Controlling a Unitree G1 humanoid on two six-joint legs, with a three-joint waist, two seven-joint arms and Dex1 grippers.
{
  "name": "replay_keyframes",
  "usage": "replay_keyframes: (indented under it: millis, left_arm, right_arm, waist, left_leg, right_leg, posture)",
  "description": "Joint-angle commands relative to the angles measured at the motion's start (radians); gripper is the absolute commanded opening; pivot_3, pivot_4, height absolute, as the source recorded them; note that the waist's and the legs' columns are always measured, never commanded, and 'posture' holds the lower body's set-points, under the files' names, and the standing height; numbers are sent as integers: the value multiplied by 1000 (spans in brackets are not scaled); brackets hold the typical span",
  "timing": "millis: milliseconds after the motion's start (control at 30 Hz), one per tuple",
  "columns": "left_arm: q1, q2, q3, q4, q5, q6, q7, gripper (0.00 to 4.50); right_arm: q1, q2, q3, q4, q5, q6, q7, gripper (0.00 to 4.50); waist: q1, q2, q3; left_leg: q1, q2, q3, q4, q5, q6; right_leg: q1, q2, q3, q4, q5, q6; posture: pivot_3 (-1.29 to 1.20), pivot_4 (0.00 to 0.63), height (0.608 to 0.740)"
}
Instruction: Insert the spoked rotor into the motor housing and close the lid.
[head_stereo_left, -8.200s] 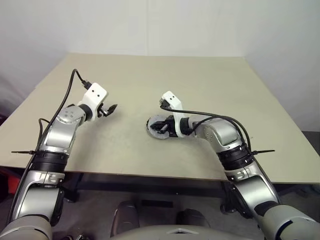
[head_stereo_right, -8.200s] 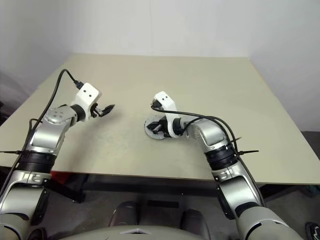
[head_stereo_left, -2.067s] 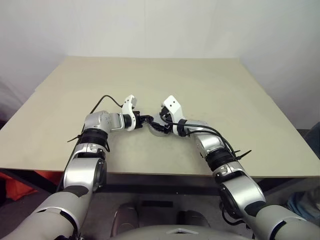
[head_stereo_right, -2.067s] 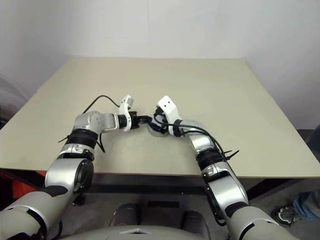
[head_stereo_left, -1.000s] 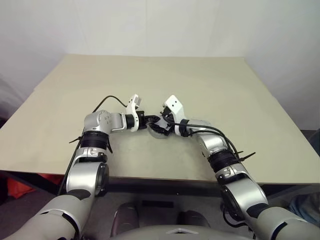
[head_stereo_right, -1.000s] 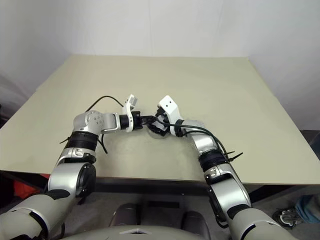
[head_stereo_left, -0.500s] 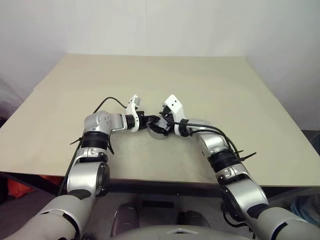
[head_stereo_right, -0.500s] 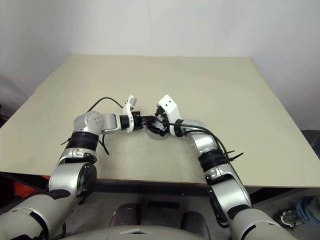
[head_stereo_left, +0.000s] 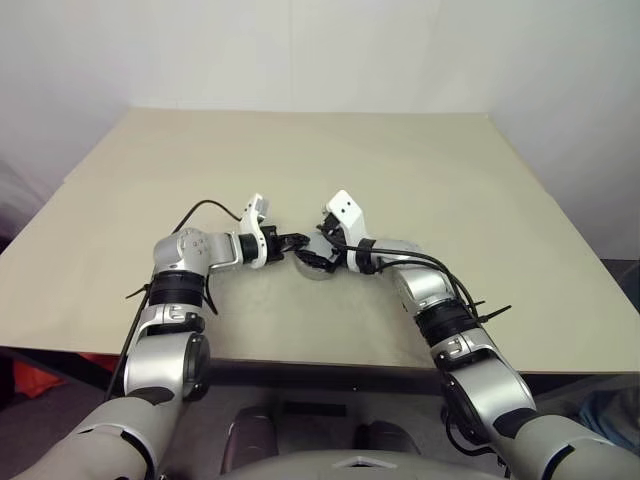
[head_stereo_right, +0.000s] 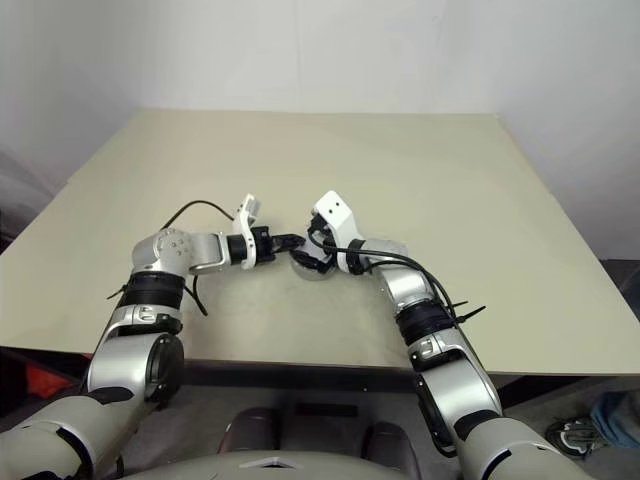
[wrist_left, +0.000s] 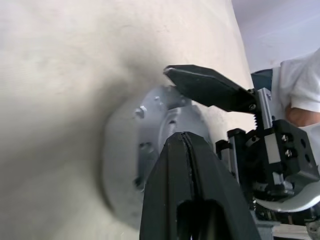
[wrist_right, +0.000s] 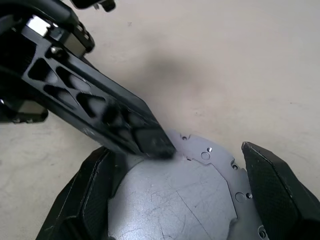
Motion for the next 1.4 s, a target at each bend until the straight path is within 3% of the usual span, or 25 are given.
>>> replay_keyframes:
  millis: [33, 367, 867, 1400]
  left_arm:
    - [56, 24, -12, 23, 19, 73, 35, 0]
    - [77, 12, -11, -10, 6, 86, 54, 0]
    - [73, -36, -12, -16, 2, 86, 75, 0]
    - [82, -48, -15, -30, 0, 97, 84, 0]
  right_arm:
    - [2, -27, -44, 4, 0, 12, -40, 4484]
    - [3, -31, -42, -6, 2, 16, -41, 4484]
    - [15, -46, -28, -73, 12, 11, -8, 4484]
    - [40, -112, -39, -346, 123, 106, 163, 4484]
  waist:
    - [0, 0, 0]
    - [3, -1, -1]
    - [14, 0, -1]
    - [31, -1, -1]
  left_leg:
    - [0, 0, 0, 0, 0, 0]
    - [-1, -1, 0, 0, 0, 0]
    - [-2, -1, 0, 0, 0, 0]
    - [-4, -1, 0, 1, 0, 0]
  right_leg:
    - [0, 0, 0, 0, 0, 0]
    - [1, 0, 1, 0, -3, 5]
    - [3, -1, 1, 0, 0, 0]
    - [3, 0, 1, 0, -2, 3]
  posture:
    - [0, 0, 740]
    - [0, 0, 740]
    - [0, 0, 740]
    - [0, 0, 740]
